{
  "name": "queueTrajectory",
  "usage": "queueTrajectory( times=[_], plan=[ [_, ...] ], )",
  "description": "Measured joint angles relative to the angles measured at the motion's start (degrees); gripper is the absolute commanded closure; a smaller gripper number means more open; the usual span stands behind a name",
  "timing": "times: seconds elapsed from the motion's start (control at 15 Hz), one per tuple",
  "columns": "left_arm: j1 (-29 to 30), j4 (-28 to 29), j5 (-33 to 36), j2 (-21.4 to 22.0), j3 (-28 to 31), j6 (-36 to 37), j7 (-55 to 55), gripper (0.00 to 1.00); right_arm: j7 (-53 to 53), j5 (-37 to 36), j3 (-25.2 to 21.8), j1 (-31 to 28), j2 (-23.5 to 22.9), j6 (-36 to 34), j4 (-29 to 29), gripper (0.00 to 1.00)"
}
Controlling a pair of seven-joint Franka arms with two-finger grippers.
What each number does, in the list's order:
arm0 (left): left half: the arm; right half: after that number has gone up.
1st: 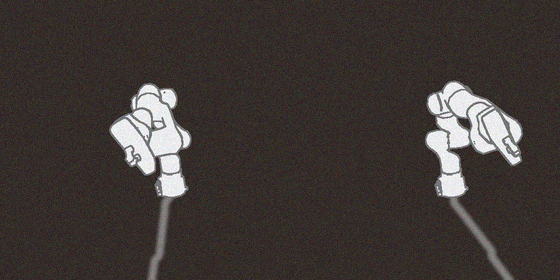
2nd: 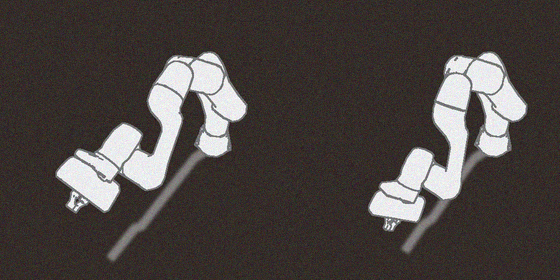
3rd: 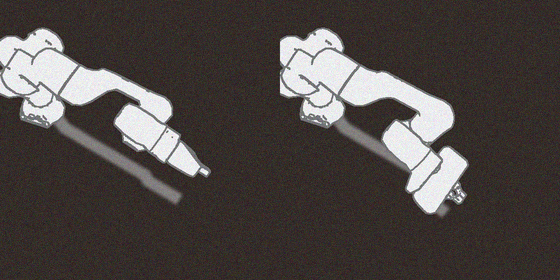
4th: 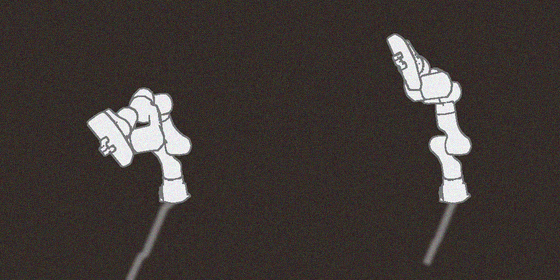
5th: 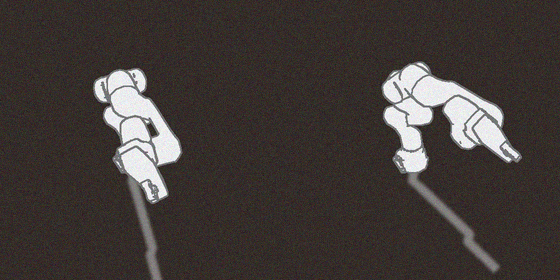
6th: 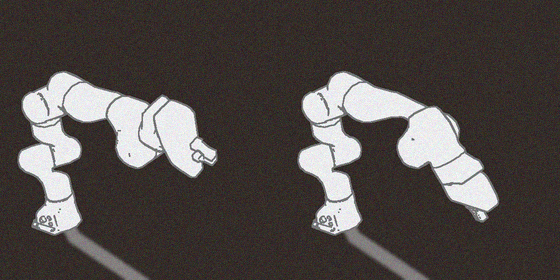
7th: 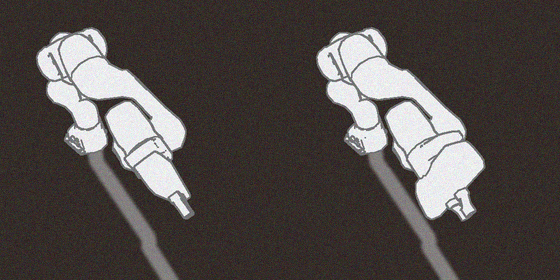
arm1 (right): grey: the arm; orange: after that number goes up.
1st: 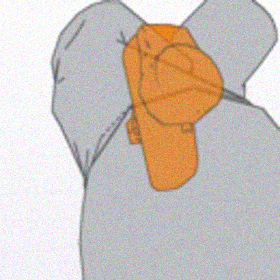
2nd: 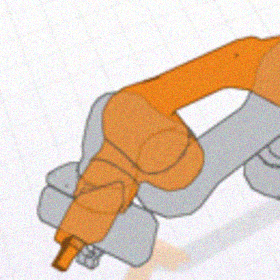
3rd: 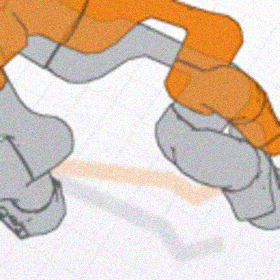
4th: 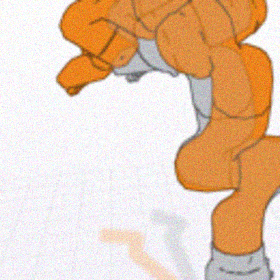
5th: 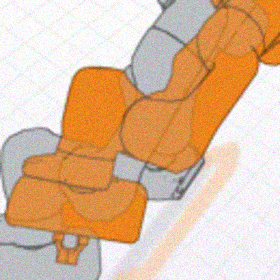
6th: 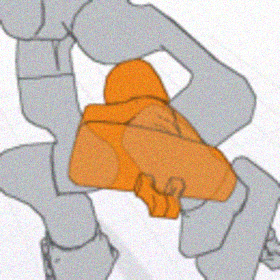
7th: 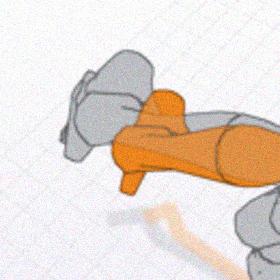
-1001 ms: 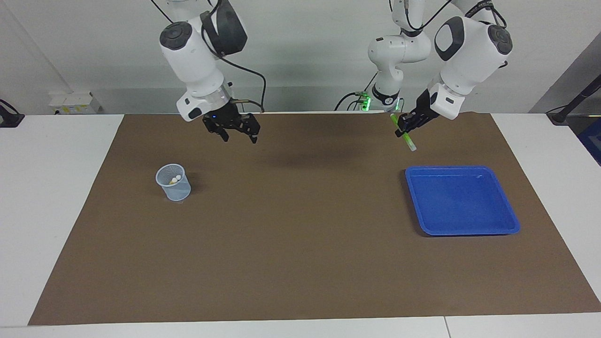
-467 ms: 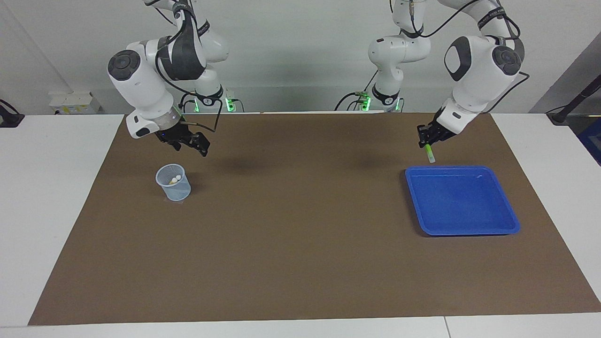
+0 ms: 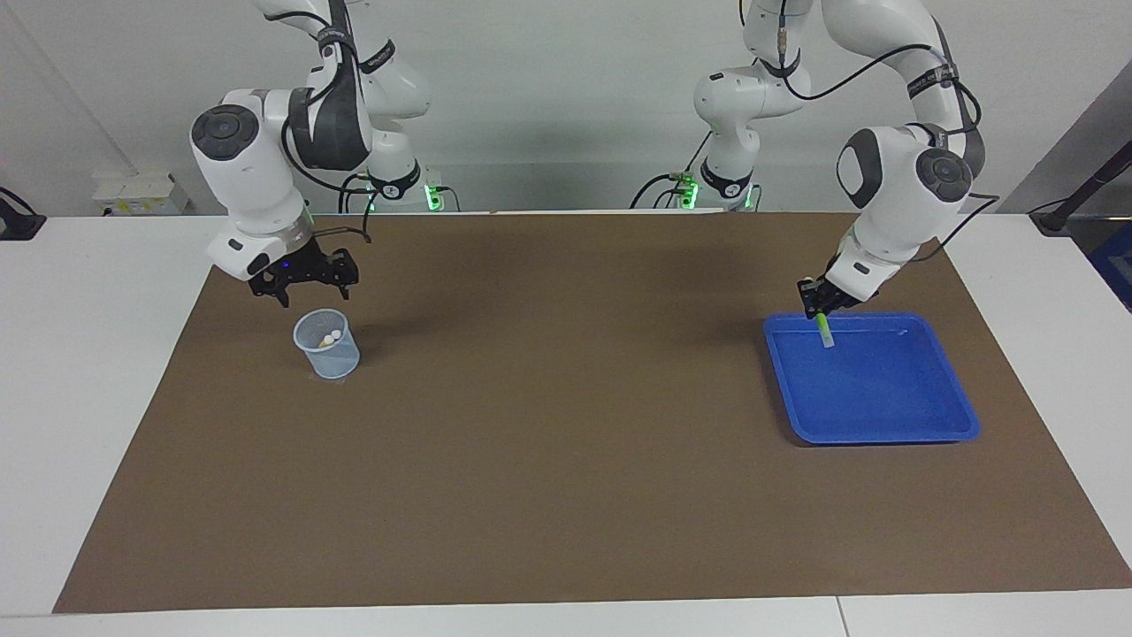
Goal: Right arm passes pens to left for tray arrangement
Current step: 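Lower the green pen into the blue tray while the right gripper returns, then release the green pen in the tray and lift the left gripper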
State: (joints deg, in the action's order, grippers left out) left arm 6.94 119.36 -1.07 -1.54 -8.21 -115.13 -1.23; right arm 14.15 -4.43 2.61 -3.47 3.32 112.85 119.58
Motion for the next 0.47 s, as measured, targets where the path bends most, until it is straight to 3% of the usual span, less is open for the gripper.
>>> queueTrajectory(
  times=[0.13, 0.47],
  plan=[
    [0.48, -0.01, 0.04, -1.34, 0.04, -1.73, -0.32, 1.00, 5.07, -0.02, 0.03, -0.63, -1.31, 1.28, 0.11, 0.18],
    [0.91, -0.27, 0.05, -6.45, -0.01, -7.59, -0.38, 1.00, 27.79, -0.03, 0.07, -1.67, -2.46, 3.25, 0.14, 0.20]
  ],
)
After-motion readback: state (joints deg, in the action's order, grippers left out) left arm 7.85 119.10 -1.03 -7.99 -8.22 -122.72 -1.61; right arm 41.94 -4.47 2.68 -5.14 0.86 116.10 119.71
